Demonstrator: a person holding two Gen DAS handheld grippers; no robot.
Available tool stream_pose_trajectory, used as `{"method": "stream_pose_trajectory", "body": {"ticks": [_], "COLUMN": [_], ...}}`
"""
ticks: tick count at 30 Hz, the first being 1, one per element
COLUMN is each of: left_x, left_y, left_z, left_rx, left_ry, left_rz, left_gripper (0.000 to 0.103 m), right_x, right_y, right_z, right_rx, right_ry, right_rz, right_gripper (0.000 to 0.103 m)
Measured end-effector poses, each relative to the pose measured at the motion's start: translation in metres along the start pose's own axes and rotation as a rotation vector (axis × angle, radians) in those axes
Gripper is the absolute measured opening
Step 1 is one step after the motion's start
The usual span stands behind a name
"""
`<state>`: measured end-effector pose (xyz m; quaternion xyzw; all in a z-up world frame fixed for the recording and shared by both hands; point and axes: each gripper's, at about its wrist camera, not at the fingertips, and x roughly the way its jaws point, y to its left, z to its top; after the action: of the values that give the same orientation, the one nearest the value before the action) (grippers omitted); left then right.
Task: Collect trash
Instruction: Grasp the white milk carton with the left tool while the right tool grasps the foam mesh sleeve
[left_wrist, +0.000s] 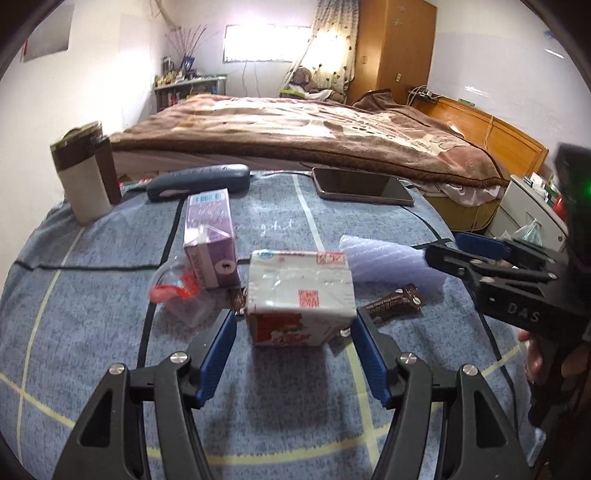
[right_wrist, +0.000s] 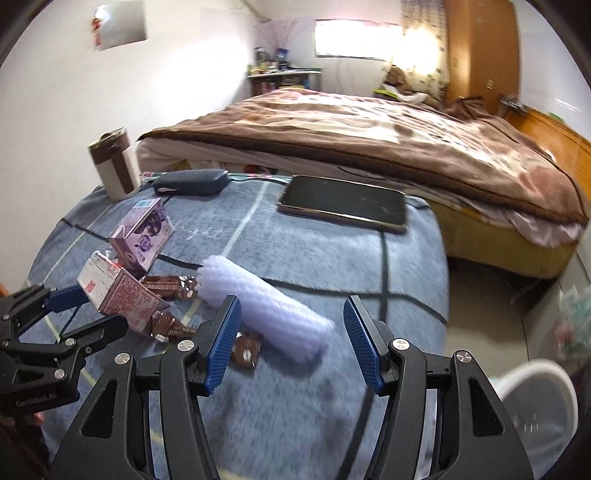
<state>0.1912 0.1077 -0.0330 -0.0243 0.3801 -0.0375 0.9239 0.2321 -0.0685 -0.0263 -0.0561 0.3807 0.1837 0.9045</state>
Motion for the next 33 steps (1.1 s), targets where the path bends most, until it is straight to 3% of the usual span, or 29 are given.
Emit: {"method": "stream_pose_trajectory", "body": {"ticks": [8,12,21,24,28,33], "left_x": [0.013,0.016,0.015,0.014,0.014,0.011], "left_y": [0.006,0.008,0.015,0.015,0.015,0.014], "left_z": [0.003,0.004,0.005,0.006,0.005,0.003], "left_rx": [-0.021,-0.034,-0.054,-0.051,-0.049,-0.046], "left_ry": [0.018,0.021,-0.001,-0.007,-0.008,-0.012], "left_rz": [0.011,0.005,0.004,0.004,0.006,0.016], "left_gripper": [0.066,0.066,0.065,0.06,0.057,0.056], "right_x": [0.023,0.028,0.034,0.031,0.029,0.025], "right_y": [0.004,0.001,0.004,0.001,-0.002,-0.003], "right_z": [0.005,0.001,-0.002,-0.003,-0.005,-0.008], "right_rx": [-0.088,-0.072,-0.057,-0.018,0.01,0.025], "right_ry": [0.059,0.083,0.113,0.1,0.09,0.076], "right_rz": [0.032,0.08,0.083,0.093,0.083,0.078], "right_gripper": [0.06,0.06,0.06,0.06,0.044,0.033]}}
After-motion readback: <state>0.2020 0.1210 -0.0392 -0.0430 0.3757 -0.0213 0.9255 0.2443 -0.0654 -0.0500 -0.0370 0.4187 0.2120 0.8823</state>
